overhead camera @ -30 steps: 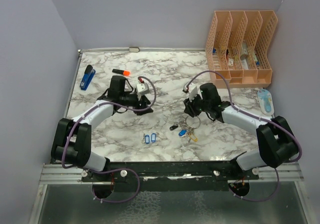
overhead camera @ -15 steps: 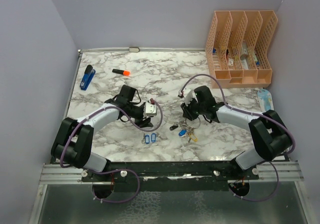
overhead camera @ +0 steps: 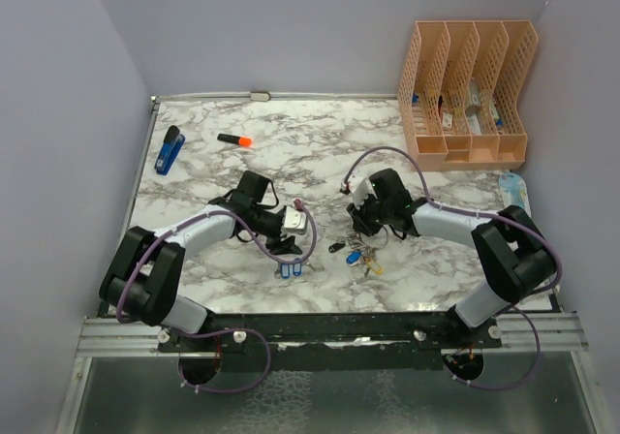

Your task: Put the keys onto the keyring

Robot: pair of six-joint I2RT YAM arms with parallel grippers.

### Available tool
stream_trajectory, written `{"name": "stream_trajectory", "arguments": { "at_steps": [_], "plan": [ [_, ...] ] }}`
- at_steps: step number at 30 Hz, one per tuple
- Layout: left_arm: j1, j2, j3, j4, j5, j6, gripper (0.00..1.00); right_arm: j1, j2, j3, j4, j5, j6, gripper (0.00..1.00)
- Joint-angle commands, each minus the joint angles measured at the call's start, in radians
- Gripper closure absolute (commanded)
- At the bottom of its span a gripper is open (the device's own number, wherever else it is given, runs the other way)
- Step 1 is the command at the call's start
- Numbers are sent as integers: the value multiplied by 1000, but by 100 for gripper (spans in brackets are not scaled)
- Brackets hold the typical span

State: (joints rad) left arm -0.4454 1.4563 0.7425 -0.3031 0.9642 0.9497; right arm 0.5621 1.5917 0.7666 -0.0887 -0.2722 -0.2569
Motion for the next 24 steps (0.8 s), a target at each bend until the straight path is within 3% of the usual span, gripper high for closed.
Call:
{"name": "stream_trajectory", "arguments": {
  "at_steps": [1, 9, 16, 24],
  "plan": [
    [-24, 17, 11, 42, 39, -21, 46, 8, 30, 28, -2, 24, -15, 80],
    [-39, 40, 19, 77, 30, -71, 46, 12, 30, 7, -6, 37, -7, 84],
    [-60, 52, 29, 62, 17, -68, 46, 13, 36, 9, -28, 45, 9, 98],
    [-101, 66, 55, -60, -94, 25, 48, 13, 18, -9, -17, 59, 28, 99]
  ]
}}
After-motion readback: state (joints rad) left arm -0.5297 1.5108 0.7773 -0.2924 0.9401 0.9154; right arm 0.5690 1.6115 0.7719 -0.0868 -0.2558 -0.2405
